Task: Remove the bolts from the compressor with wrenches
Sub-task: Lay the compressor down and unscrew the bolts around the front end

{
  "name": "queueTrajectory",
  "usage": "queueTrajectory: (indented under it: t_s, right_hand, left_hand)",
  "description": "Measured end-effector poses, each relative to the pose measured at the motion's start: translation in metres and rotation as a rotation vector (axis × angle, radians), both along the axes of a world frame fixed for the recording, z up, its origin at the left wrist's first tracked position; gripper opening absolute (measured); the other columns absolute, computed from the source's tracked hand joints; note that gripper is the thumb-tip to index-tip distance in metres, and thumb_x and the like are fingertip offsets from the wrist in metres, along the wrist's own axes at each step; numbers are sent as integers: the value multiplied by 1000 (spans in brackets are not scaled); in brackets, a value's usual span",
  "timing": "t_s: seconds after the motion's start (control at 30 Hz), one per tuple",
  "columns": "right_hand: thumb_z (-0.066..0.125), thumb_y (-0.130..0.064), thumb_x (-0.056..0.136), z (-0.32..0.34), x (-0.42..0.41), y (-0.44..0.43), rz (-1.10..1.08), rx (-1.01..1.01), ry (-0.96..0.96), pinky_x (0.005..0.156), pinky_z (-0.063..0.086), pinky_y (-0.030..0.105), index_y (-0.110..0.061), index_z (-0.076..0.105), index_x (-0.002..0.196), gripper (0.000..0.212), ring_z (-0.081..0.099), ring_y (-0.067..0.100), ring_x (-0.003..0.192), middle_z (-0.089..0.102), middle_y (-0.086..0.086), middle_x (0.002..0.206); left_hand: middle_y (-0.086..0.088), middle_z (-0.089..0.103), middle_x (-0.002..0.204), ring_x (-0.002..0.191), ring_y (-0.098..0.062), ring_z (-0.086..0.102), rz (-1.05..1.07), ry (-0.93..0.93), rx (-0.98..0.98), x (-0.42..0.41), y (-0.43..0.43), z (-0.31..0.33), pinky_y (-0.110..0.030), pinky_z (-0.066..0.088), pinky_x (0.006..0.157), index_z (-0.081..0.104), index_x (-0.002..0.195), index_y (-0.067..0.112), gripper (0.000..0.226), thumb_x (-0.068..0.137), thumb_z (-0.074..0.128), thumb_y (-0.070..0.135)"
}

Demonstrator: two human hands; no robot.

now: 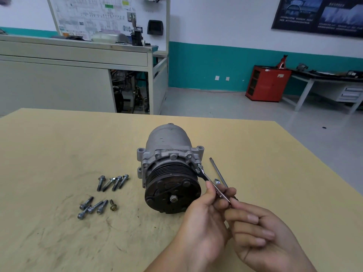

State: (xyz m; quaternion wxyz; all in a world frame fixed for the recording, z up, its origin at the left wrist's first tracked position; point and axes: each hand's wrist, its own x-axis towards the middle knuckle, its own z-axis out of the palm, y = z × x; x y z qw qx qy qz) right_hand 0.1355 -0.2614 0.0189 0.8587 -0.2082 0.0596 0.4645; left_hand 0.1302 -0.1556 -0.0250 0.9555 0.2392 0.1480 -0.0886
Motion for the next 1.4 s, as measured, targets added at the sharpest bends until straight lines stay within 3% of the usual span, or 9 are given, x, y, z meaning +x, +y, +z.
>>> queueTrajectory:
  t_s: [0.23,0.47,0.63,0.9,1.0,1.07,1.17,1.27,1.4]
  right_hand:
    - [85,20,26,-3,-7,5,-55,74,-7,24,11,12,5,61,69,51,5,3,26,17,-7,39]
    - [89,12,21,-3,-10,6,-53,34,-68,29,9,10,3,65,66,52,2,6,26,24,-3,32]
    - [91,5,13,-2,-14,11,-118,-24,-112,23,20,8,-3,67,60,54,20,8,11,26,-1,30]
    - [92,4,11,6,-18,15,-122,-73,-126,22,18,8,3,64,62,57,22,7,12,27,-1,31]
    - [91,-2,37,15,-19,19,-121,-96,-112,22,18,7,2,62,65,40,23,6,12,29,-2,31]
    - [76,-8,57,20,-18,22,-143,-133,-93,22,17,6,0,58,71,24,24,6,13,30,-2,32]
    - [58,-9,69,24,-17,24,-170,-185,-84,22,15,7,-6,54,76,8,25,4,13,31,-2,33]
    - [49,-10,73,23,-16,27,-174,-238,-106,23,15,6,-6,53,73,6,24,4,14,31,-2,32]
    - [50,-10,72,19,-19,30,-203,-311,-132,24,14,4,-6,51,69,5,22,5,13,29,-1,31]
  left_hand:
    - [-4,62,60,51,-12,61,24,1,28,0,1,-3,-29,46,66,66,52,15,34,73,58,40]
    - [-4,66,63,54,-12,63,-4,15,112,-1,4,-4,-23,52,58,70,52,15,34,70,59,42]
    - [-4,64,63,55,-13,63,-25,16,120,-4,2,-3,-22,51,55,68,52,15,34,71,60,42]
    - [-5,61,60,53,-15,62,-37,28,78,-6,5,8,-24,51,55,65,52,11,35,73,59,38]
    - [-6,63,62,61,-16,59,-39,26,38,-7,8,14,-28,51,61,64,55,9,33,75,59,34]
    - [-7,64,66,66,-17,57,-45,39,17,-7,10,18,-28,48,66,63,58,9,33,81,58,33]
    - [-6,63,67,54,-17,61,-70,38,-10,-7,13,20,-26,52,55,63,56,8,41,88,53,33]
    - [-6,64,63,43,-19,61,-90,42,-52,-7,16,20,-21,49,40,63,54,7,46,90,51,32]
    - [-4,65,68,46,-15,60,-97,33,46,-7,17,20,-21,47,46,64,64,11,34,81,56,39]
